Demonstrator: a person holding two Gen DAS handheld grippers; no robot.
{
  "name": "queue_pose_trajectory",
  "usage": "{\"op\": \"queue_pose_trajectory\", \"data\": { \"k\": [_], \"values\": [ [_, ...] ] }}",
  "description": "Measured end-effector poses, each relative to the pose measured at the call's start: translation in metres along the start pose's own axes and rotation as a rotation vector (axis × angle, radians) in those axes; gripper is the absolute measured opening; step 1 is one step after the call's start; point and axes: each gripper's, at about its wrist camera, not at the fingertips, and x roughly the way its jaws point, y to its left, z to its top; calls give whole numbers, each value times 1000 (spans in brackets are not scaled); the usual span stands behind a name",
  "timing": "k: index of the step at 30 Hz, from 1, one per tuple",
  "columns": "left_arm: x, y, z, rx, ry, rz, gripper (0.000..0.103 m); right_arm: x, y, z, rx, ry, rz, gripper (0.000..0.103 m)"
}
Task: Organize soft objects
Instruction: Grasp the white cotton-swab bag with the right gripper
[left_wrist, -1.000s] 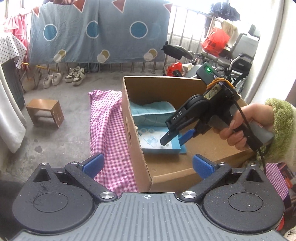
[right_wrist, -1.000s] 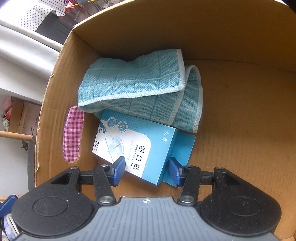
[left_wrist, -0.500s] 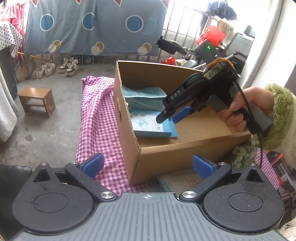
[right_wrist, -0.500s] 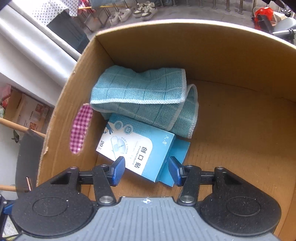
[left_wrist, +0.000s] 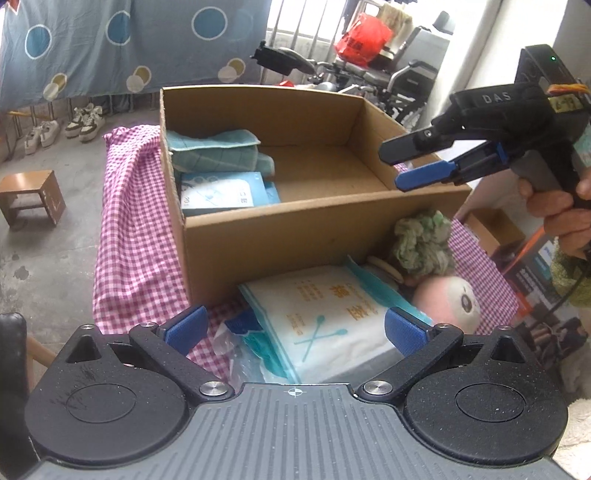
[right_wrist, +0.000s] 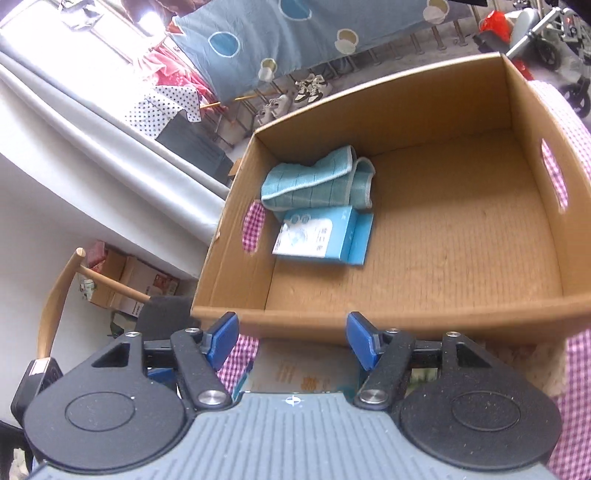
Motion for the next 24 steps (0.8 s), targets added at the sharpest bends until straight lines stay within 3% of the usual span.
{"op": "queue_pose_trajectory", "data": {
  "k": [7, 16, 24],
  "values": [
    [17, -22, -15, 44, 54, -17, 101, 27, -13, -52, 41, 55, -16, 67],
    [45, -16, -10, -6, 90, -22, 81, 56, -19, -59, 24, 111, -99, 68],
    [47, -10, -8, -35, 88, -39, 79, 64, -9, -61, 16, 134, -55, 73]
  ]
}}
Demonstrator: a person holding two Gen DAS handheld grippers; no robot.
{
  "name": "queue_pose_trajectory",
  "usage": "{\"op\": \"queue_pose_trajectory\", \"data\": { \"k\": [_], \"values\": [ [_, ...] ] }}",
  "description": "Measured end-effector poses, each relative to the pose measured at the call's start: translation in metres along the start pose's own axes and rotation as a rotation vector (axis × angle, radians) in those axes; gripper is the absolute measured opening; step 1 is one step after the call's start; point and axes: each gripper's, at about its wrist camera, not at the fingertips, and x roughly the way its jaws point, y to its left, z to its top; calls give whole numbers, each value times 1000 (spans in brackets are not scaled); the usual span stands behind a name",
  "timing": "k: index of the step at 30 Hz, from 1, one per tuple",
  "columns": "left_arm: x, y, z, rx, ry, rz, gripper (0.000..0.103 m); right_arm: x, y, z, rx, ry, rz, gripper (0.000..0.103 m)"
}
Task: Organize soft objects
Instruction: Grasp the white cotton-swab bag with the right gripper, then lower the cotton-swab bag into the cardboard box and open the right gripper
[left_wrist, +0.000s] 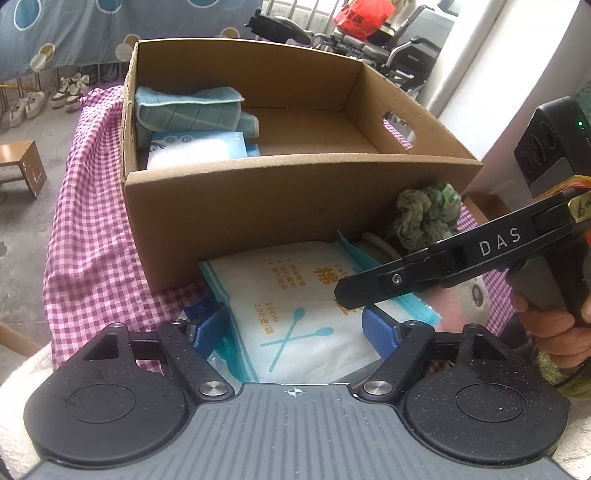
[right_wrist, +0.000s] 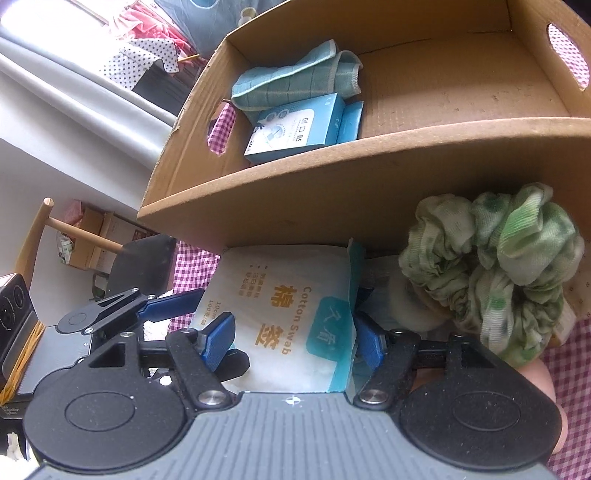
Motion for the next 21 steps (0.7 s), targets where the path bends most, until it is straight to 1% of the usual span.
{"op": "queue_pose_trajectory", "data": {
  "k": [2, 3, 5, 9, 12, 14, 17, 21],
  "values": [
    [-5, 2, -3, -4, -1, -3, 79, -1, 3, 1, -2, -4, 12, 73],
    [-7, 4, -3, -6, -3, -4, 79, -1, 5, 1, -1, -4, 32, 73],
    [-13, 7, -4, -9, -14, 11, 79, 0, 10, -1, -13, -5, 50, 73],
    [-18, 14, -6, -24, -17, 8, 78, 5, 9, -1, -10, -15, 37, 71],
    [-14, 14, -6, -20, -12, 15, 78, 8, 2, 1, 24, -18, 36, 66],
    [-13, 13, -6, -10, -14, 14, 78, 9, 0, 1, 30, -31, 24, 59],
    [-13, 8, -5, 4, -18, 9, 79, 4, 3, -3, 28, -51, 14, 55],
    [-21, -1, -4, 37, -45, 30, 79, -9, 11, -10, 6, -87, 9, 53]
  ]
}}
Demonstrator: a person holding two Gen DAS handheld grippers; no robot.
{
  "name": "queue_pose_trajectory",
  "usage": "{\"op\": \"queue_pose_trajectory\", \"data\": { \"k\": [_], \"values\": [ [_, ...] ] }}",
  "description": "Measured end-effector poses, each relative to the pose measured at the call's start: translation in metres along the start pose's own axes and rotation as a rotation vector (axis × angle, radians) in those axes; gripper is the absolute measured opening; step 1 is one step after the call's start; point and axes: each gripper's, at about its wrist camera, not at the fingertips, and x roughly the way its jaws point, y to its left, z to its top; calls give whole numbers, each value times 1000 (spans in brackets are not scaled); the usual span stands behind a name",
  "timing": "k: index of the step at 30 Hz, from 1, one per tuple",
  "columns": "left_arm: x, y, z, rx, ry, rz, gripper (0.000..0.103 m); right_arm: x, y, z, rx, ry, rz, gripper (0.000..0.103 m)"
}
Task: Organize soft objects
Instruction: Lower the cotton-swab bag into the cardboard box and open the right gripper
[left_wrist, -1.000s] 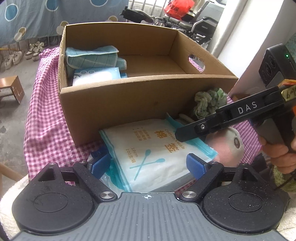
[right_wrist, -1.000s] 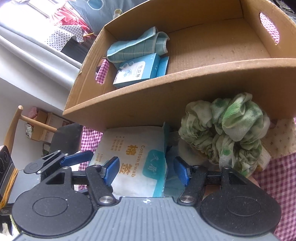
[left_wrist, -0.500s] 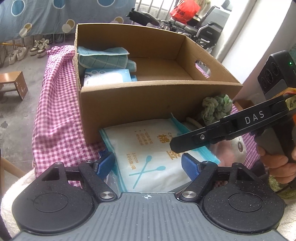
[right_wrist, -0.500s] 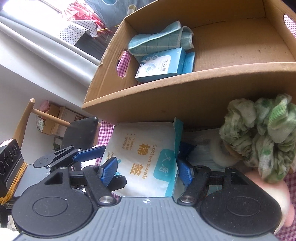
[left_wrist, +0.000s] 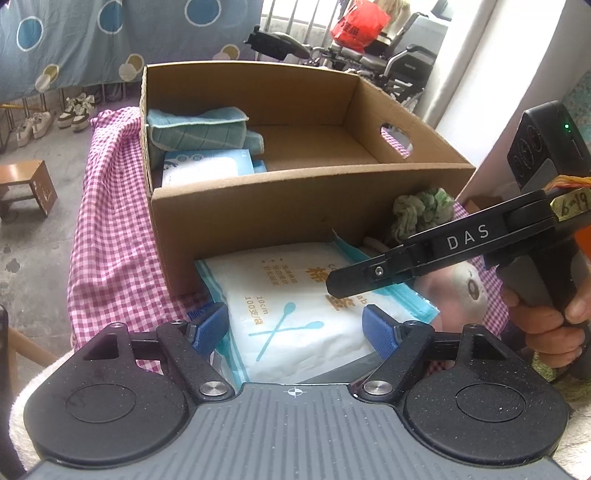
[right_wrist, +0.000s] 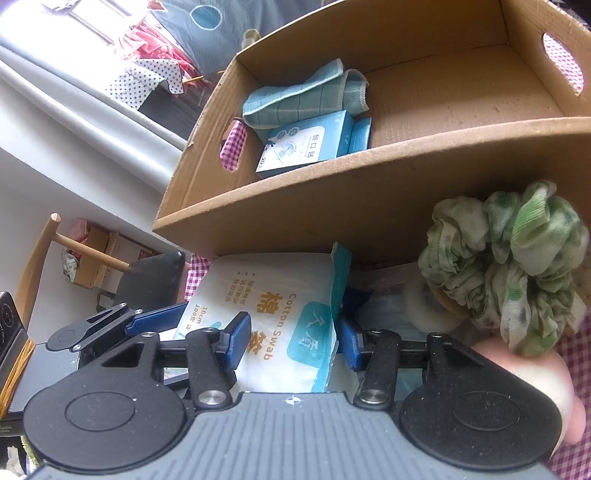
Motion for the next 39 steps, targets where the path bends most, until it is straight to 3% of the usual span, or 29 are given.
{"op": "queue_pose_trajectory", "data": {
  "k": [11, 22, 28, 34, 39],
  "values": [
    [-49, -21, 16, 47, -139, 31, 79, -51, 30, 3, -76, -101, 46, 52],
    [-56, -20, 81, 81, -237, 25, 79, -77, 47, 85, -114, -129, 83, 52],
    [-22, -2, 118, 52, -200, 39, 79, -50, 32, 134, -93, -82, 68, 52],
    [21, 21, 133, -8, -97, 55, 79, 7, -1, 162, -32, 44, 47, 52],
    [46, 29, 127, -30, 31, 67, 95, 55, -29, 161, 29, 215, 60, 52]
  ]
}}
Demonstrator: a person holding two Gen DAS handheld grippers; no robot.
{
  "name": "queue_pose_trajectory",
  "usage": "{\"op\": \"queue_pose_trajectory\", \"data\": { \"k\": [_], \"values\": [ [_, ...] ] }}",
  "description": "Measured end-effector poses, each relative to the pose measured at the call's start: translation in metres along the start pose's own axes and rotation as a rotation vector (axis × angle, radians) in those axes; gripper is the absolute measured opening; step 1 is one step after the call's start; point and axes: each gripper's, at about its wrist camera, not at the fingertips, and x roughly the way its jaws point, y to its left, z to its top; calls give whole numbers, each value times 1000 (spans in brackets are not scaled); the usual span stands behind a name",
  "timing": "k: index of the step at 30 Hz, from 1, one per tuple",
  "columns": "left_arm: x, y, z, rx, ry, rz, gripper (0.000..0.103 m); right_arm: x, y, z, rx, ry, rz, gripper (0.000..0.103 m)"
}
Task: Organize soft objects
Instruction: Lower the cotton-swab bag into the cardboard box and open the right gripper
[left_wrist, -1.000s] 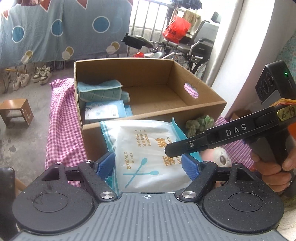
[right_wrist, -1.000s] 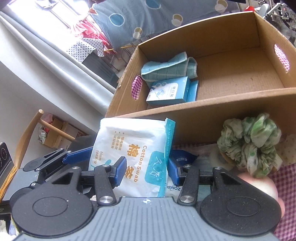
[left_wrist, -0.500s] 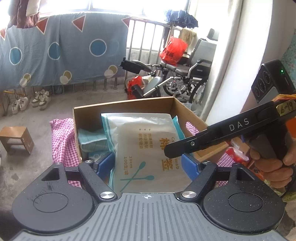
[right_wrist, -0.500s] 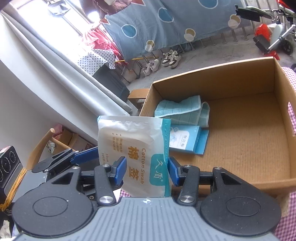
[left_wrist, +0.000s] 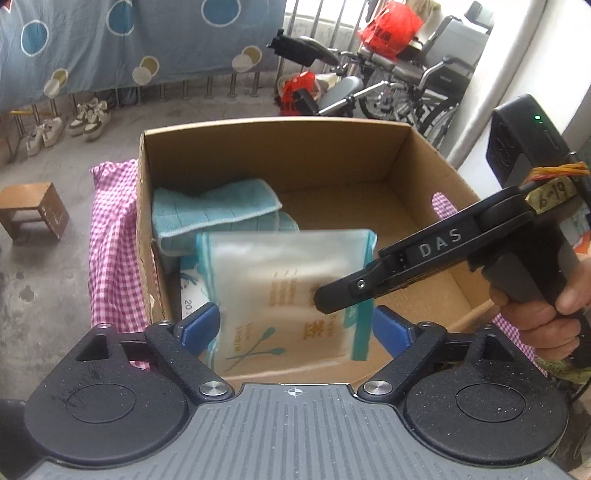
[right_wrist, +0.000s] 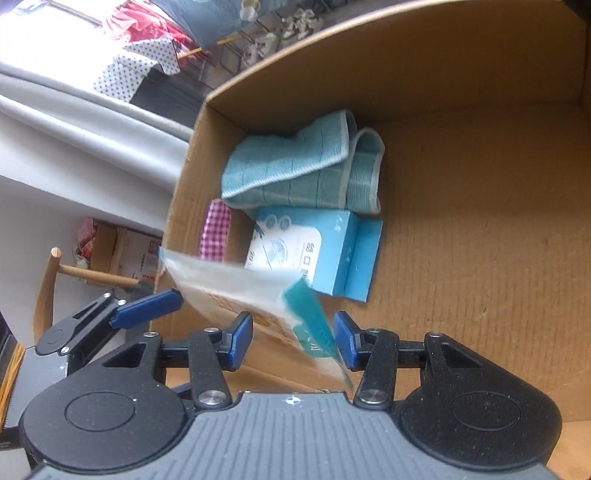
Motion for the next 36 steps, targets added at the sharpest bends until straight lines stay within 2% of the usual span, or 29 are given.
{"op": "queue_pose_trajectory", "data": {
  "k": [3, 8, 13, 17, 20, 24, 30, 33, 36],
  "values": [
    [-3, -3, -7, 18, -1, 23, 99, 13, -7, 2, 12, 41, -41, 55],
    [-28, -4, -16, 33, -60, 24, 100, 11, -5, 13, -2, 21, -85, 55],
    [-58, 4, -33, -5, -143, 10, 102, 16, 1, 29, -35, -19, -154, 55],
    [-73, 11, -49, -51, -179, 2, 102, 42, 0, 39, -25, 23, -197, 55],
    [-75, 21, -60, -98, -176, 0, 102, 61, 6, 31, -22, 95, -168, 55],
    [-73, 34, -72, -154, -157, -10, 102, 66, 29, 21, -127, 106, -229, 55],
    [-75, 41, -76, -159, -169, -23, 102, 53, 24, 29, -59, 88, -236, 55],
    [-77, 40, -80, -143, -191, -23, 102, 52, 24, 29, -40, 105, -224, 55],
    [-77, 42, -85, -139, -203, -29, 102, 57, 32, 26, -67, 114, -223, 65]
  ]
}}
